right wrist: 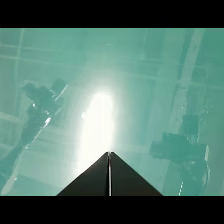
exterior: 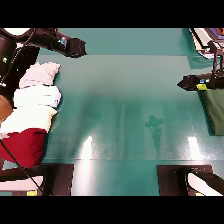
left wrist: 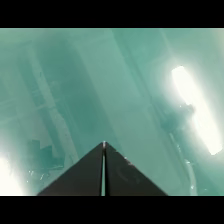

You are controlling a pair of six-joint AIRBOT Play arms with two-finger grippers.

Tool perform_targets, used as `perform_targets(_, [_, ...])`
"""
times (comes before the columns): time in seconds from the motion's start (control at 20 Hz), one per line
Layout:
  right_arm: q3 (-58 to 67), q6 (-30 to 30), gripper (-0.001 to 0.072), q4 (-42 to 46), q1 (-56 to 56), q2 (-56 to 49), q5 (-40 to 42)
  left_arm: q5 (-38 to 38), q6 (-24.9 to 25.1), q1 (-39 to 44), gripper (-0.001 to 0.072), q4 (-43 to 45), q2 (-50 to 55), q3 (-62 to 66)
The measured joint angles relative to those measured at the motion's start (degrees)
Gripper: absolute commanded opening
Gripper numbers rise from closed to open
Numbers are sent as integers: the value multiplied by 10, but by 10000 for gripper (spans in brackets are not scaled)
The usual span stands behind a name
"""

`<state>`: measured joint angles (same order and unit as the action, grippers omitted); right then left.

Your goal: Fold the shirts.

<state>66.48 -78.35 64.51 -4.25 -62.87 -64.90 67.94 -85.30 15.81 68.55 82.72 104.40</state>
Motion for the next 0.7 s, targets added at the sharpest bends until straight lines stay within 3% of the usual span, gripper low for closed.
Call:
perform_targets(0.15, [0,0,18,0,0,0,0,-7,0,0,55,-2,0,0])
perform_targets(0.2, [0,0,17,0,0,0,-1,-16,6,0,373,0,0,0])
perform_targets(0.25, [0,0,17,0,0,0,-1,-23,14,0,574,10,0,0])
perform_targets(0.4, [0,0,18,0,0,0,-3,-40,18,0,552,114,3,0])
perform_targets(0.55, [0,0,18,-2,0,0,-7,-52,-10,-24,552,246,21,-18])
perform_targets(0.7, [0,0,17,-3,0,0,-10,-69,-39,-85,553,305,59,-52])
